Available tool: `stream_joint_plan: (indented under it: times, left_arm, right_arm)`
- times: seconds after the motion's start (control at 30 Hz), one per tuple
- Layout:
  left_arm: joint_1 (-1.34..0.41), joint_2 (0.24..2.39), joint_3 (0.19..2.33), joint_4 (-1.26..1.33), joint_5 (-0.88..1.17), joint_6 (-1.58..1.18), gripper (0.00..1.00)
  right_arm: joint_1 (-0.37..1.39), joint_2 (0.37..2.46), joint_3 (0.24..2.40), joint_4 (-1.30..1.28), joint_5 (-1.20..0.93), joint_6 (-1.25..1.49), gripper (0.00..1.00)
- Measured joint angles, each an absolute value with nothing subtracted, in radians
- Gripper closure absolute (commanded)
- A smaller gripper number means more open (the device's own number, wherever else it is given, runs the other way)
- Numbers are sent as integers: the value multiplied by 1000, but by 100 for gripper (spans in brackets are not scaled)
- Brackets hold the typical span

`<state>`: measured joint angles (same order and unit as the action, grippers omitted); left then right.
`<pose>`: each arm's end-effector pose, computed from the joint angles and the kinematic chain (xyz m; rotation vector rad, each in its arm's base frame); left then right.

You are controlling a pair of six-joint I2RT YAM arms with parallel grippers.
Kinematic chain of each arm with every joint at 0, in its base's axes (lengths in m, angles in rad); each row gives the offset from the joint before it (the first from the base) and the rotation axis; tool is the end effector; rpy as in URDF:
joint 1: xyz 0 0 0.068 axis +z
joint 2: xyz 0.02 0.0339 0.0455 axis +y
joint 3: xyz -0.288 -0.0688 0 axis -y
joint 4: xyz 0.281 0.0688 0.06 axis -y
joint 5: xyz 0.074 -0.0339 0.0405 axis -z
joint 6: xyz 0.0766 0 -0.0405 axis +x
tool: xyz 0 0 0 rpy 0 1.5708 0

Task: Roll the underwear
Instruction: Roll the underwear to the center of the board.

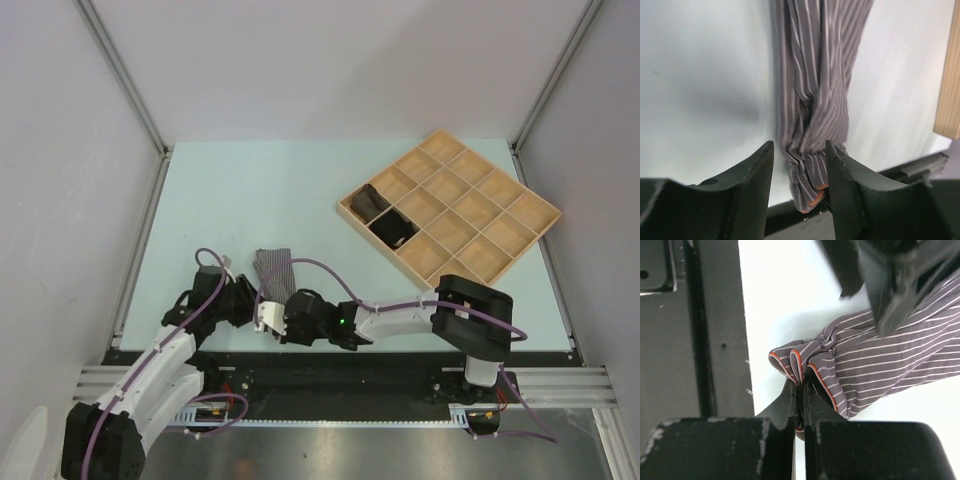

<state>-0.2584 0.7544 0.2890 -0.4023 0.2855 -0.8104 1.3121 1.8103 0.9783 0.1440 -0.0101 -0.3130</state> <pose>0.1719 -0.0678 0.1257 -0.5684 2.5028 -0.7958 0.1114 0.4239 0.1303 -1.6858 1.5890 0.5346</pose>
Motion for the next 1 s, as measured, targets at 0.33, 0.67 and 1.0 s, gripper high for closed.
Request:
stream_joint_plan:
  times: [0.33, 0.67, 1.0]
  left_arm:
    - [-257, 616, 254, -366, 146, -812, 51]
    - [-257, 553, 144, -305, 160, -805, 53]
    - [-257, 376, 80, -246, 189, -806, 58]
  right_arm:
    - [1206, 1797, 1069, -44, -213, -258, 100]
    - [1090, 1939, 1279, -209, -445, -255, 100]
    - [1016, 2090, 1474, -345, -620, -256, 100]
